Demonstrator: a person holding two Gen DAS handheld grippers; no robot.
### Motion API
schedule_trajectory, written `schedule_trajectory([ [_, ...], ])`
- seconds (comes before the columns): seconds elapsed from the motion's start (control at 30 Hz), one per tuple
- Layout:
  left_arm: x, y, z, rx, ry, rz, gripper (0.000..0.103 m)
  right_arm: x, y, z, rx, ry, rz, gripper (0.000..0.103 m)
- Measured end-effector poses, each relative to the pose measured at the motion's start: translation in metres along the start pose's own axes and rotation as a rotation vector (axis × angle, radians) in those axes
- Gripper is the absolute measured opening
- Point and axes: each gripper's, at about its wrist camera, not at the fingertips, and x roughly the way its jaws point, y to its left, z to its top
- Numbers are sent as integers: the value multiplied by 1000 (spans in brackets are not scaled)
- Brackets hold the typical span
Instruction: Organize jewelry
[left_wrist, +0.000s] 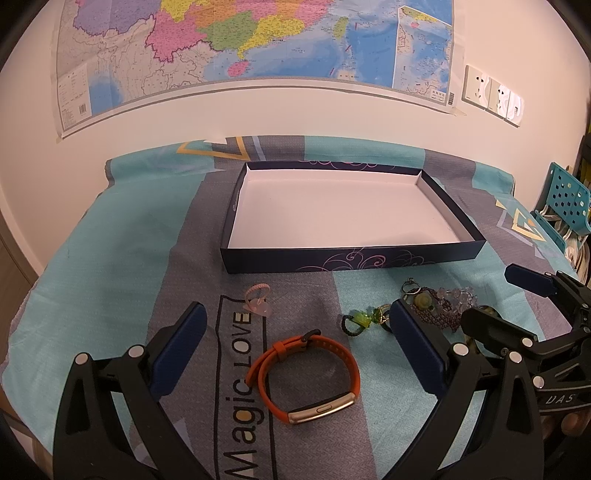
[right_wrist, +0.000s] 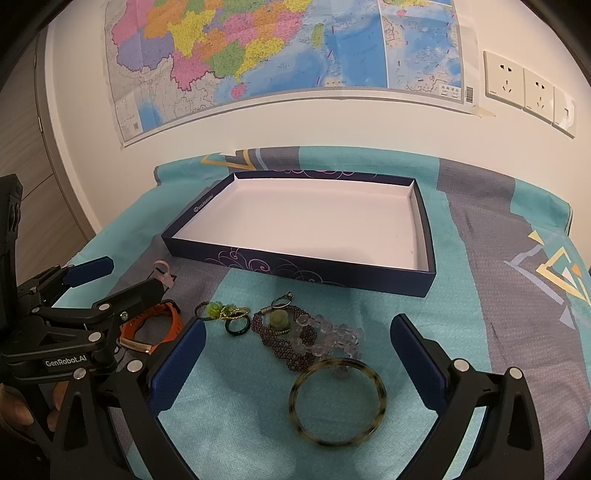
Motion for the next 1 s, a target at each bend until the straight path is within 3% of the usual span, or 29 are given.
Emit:
schedule_trajectory([
  [1.0,-2,-2,-2,3,-7,-3,97,0,-4,-1,6,0,1,97],
])
